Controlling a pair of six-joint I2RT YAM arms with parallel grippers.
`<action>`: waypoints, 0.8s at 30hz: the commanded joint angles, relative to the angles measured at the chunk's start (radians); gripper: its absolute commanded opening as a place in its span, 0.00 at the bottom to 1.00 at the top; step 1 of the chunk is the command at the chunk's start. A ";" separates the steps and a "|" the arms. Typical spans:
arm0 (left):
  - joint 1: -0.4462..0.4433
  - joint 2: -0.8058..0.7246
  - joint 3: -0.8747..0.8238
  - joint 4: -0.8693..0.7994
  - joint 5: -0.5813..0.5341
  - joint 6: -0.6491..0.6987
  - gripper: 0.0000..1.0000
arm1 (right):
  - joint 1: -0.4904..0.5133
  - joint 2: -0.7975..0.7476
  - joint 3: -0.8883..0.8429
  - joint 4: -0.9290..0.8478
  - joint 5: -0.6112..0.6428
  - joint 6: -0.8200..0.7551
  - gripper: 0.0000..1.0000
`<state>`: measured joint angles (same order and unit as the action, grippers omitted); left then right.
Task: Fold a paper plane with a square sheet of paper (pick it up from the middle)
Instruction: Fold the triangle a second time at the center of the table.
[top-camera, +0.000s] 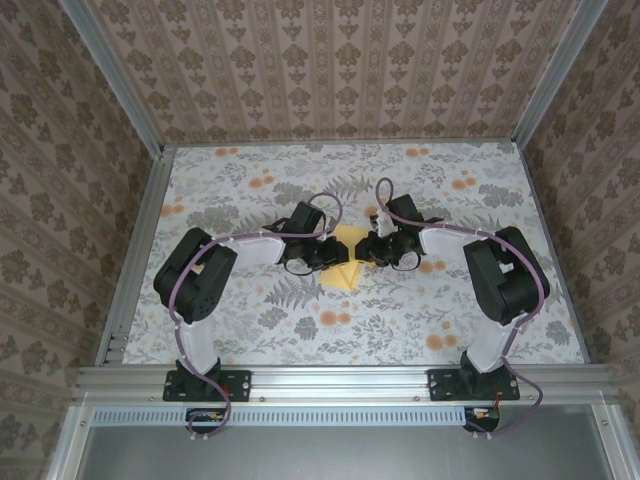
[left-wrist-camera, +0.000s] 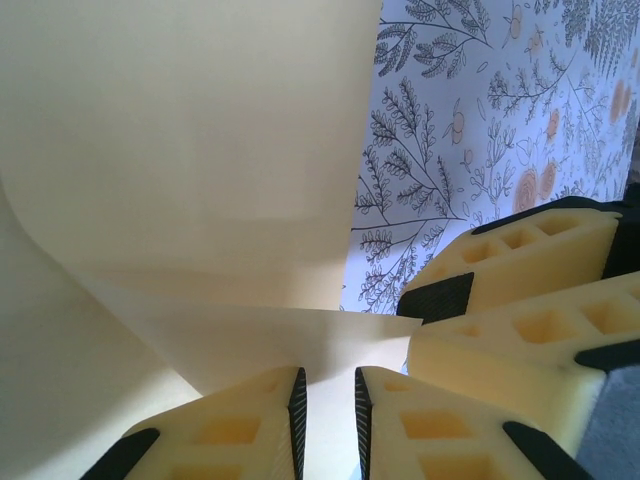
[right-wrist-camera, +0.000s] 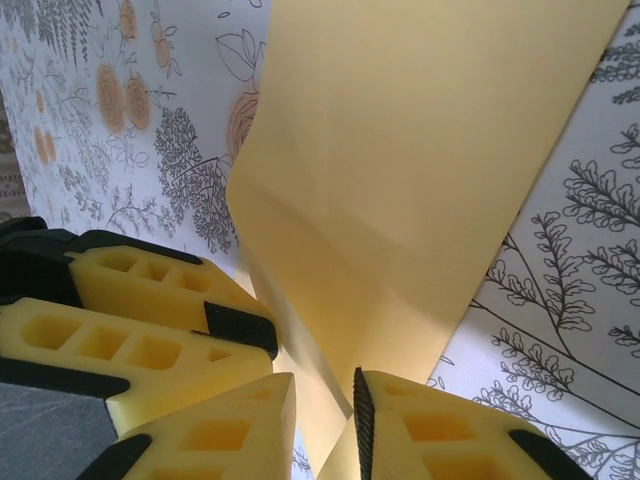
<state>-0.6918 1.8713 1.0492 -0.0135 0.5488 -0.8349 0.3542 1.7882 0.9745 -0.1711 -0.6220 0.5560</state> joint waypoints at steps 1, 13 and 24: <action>0.011 0.014 -0.001 0.001 -0.011 -0.006 0.22 | 0.006 0.016 0.006 -0.010 -0.019 -0.023 0.22; 0.009 0.013 0.011 0.003 0.012 0.000 0.24 | 0.006 0.038 0.040 -0.073 0.085 -0.073 0.08; 0.001 0.037 0.043 0.007 0.045 0.011 0.25 | 0.022 0.071 0.080 -0.102 0.130 -0.099 0.08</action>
<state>-0.6865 1.8854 1.0603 -0.0132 0.5686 -0.8345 0.3653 1.8378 1.0206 -0.2371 -0.5209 0.4839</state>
